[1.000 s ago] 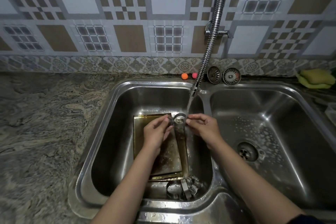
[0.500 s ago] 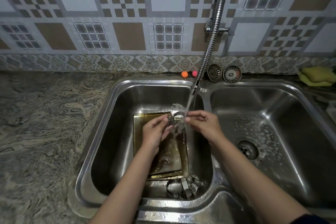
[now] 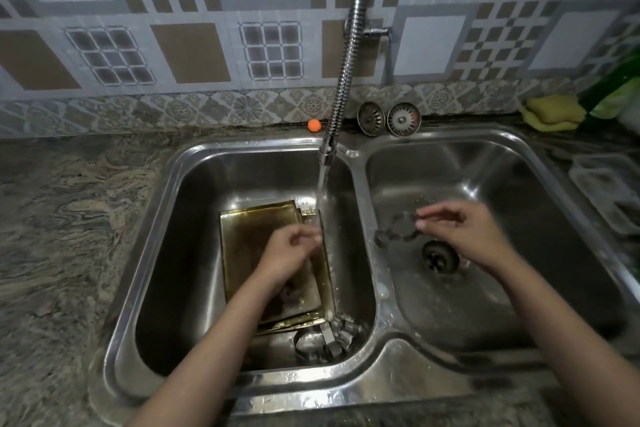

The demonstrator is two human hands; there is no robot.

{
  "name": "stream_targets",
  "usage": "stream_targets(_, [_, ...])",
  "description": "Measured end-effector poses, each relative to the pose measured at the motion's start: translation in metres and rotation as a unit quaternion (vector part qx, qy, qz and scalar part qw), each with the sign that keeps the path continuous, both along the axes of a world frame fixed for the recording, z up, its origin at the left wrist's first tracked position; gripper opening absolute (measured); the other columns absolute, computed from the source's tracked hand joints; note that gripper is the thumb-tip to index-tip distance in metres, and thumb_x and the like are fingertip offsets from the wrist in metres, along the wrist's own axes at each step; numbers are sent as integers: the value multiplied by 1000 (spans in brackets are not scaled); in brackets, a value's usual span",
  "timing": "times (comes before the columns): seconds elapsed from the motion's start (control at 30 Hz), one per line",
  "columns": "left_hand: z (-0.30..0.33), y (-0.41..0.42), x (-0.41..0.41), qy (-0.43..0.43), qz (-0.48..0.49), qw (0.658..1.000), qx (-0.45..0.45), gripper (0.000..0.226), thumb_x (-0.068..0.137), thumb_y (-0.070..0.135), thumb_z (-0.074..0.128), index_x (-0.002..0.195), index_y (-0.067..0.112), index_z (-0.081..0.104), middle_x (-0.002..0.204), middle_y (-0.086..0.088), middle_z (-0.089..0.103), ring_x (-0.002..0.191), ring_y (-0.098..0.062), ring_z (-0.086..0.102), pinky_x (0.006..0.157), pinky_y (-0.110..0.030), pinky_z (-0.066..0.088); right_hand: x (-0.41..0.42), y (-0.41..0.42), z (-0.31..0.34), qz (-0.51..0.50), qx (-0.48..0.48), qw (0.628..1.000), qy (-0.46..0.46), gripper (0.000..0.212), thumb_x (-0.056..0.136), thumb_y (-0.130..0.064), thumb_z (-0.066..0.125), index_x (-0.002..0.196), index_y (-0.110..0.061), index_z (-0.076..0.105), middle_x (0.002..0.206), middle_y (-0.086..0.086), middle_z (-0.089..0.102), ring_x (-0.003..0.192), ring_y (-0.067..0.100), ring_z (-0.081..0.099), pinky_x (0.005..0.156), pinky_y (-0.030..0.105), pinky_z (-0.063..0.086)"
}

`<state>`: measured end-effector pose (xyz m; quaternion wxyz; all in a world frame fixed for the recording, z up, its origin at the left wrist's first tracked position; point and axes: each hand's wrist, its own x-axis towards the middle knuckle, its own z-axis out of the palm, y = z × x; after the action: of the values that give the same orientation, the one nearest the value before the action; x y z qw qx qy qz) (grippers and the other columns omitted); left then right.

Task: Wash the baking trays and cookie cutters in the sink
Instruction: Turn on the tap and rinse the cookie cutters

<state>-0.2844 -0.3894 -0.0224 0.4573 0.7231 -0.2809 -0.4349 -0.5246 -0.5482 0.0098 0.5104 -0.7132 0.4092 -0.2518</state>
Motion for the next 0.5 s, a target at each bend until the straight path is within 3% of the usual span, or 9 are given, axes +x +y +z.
stream_targets(0.07, [-15,13,-10,-30,-98,992,76,14,89,15,62,102,16,67,96,9,63,93,-9,60,81,-24,50,-16,-3,-12,29,-18,992,121,20,72,-3,80,81,-19,72,68,-3,71,61,5,63,61,8,47])
stream_targets(0.13, [-34,22,-19,-39,-195,969,147,8,88,13,63,93,16,69,94,3,67,89,-12,61,83,-28,50,-24,-2,-30,75,-29,966,246,18,73,-2,77,78,-18,71,64,-3,66,50,-6,56,55,5,41])
stream_targets(0.23, [-56,31,-29,-27,-255,938,234,10,85,15,67,92,8,72,85,-6,71,71,-15,63,79,-33,54,-23,5,-59,148,-18,916,371,21,75,-3,72,71,-24,68,62,-13,61,48,-11,52,51,4,38])
stream_targets(0.3, [-66,34,-34,-13,-262,933,247,5,83,12,68,80,13,72,72,-2,69,60,-13,61,78,-37,54,-19,8,-76,187,-3,892,412,19,77,-3,68,76,-21,71,64,-13,61,55,-7,54,52,4,38])
stream_targets(0.4, [-71,34,-40,35,-243,937,249,15,84,9,67,74,19,70,70,-1,69,65,-15,63,78,-38,54,-11,9,-94,216,2,871,442,21,78,-2,64,91,-13,75,68,-12,63,66,1,57,53,4,37])
stream_targets(0.5, [-75,33,-43,67,-223,934,270,17,87,10,65,74,20,70,67,1,70,62,-11,63,71,-33,50,-5,6,-105,223,-8,865,450,27,79,-3,62,96,-18,76,92,-3,74,84,8,63,69,15,43])
